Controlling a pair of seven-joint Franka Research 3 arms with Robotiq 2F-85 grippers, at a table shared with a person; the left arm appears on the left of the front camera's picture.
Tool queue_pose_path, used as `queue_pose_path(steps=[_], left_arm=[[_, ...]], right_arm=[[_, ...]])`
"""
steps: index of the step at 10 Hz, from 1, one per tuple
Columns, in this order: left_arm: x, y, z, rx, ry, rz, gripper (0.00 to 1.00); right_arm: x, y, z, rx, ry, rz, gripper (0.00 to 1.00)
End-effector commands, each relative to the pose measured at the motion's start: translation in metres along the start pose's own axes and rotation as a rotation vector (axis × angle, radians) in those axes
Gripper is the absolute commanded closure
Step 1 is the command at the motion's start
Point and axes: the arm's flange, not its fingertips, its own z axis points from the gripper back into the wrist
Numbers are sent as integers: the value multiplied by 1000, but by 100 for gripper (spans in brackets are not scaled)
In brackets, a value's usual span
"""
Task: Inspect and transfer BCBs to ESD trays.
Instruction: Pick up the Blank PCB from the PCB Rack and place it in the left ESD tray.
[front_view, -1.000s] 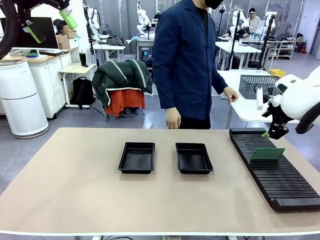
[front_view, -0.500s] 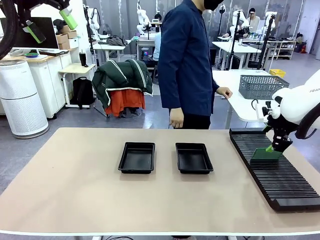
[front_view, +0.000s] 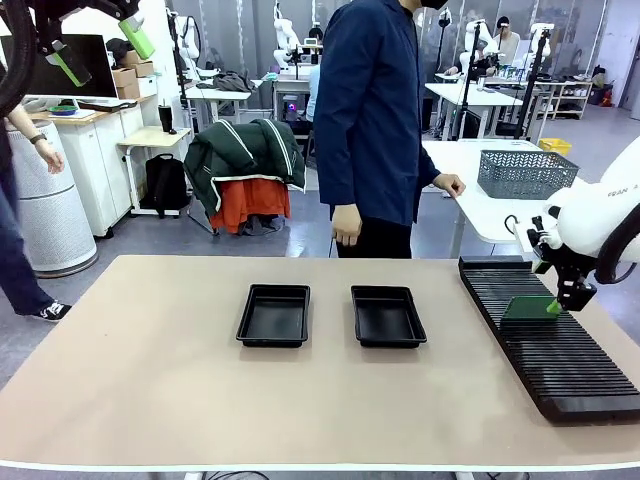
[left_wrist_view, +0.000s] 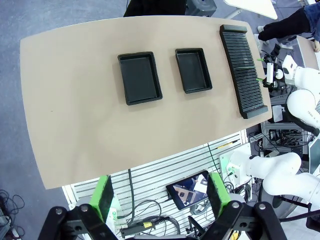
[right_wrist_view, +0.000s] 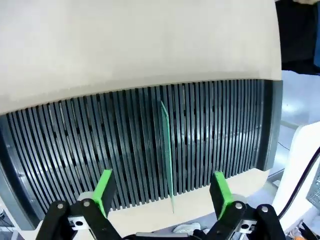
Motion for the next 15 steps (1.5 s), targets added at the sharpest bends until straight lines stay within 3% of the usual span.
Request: queue_pose_path(steps=[1,8,15], left_arm=[[0,-1,-1,-13,-7,-6,0],[0,-1,-1,-13,-7,-6,0],[0,-1,-1,-13,-7,-6,0]], right_arm=[[-4,-6,-14,20,20,42,0],[-11,-18,-41,63,15,45,0],[-19,-17,-44,75,-4,14,37]])
